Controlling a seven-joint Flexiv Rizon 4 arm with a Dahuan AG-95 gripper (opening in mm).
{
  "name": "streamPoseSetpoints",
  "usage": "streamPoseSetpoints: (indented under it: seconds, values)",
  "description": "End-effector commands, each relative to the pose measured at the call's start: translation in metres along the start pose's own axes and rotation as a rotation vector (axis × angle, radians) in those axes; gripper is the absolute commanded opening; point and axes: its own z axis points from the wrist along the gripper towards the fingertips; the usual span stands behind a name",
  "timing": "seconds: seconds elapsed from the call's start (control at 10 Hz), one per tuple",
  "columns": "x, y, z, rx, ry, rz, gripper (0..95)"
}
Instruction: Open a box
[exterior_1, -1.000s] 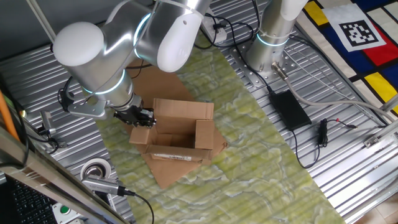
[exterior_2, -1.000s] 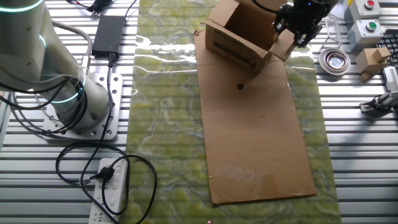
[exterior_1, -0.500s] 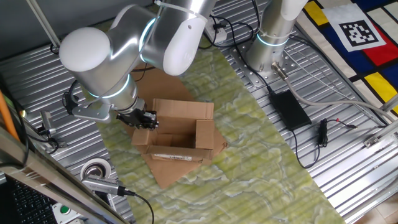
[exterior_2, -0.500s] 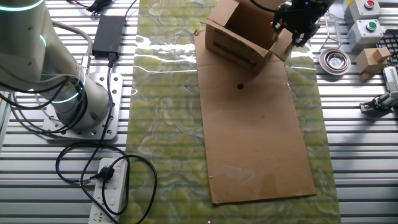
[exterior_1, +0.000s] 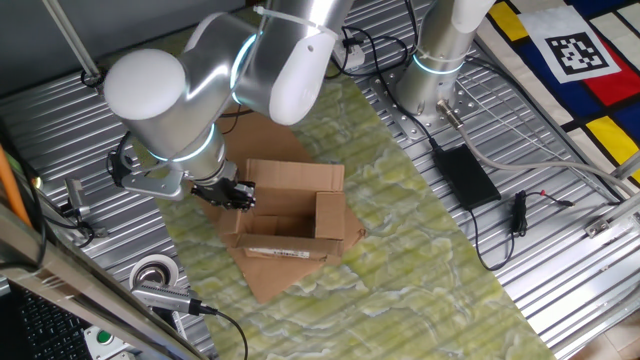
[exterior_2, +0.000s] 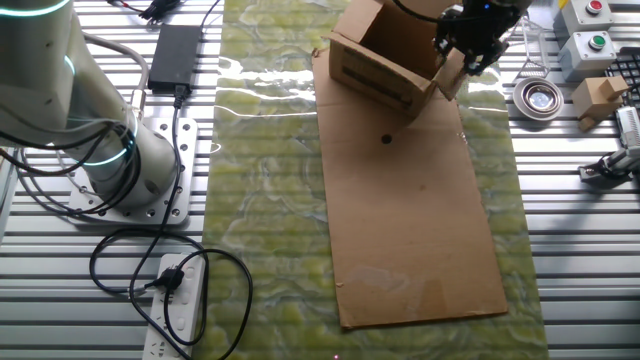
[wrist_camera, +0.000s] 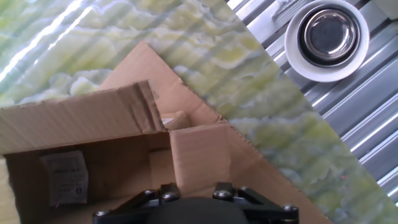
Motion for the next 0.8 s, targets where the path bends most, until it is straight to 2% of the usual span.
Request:
streamPoseSetpoints:
  seconds: [0.1, 0.5, 0.8]
  values:
    - [0.002, 0.002, 0.002, 0.002, -0.002, 0.006, 0.0]
    - [0.004, 0.002, 0.002, 0.005, 0.000, 0.004, 0.0]
    - [0.014, -0.003, -0.003, 0.011, 0.003, -0.032, 0.0]
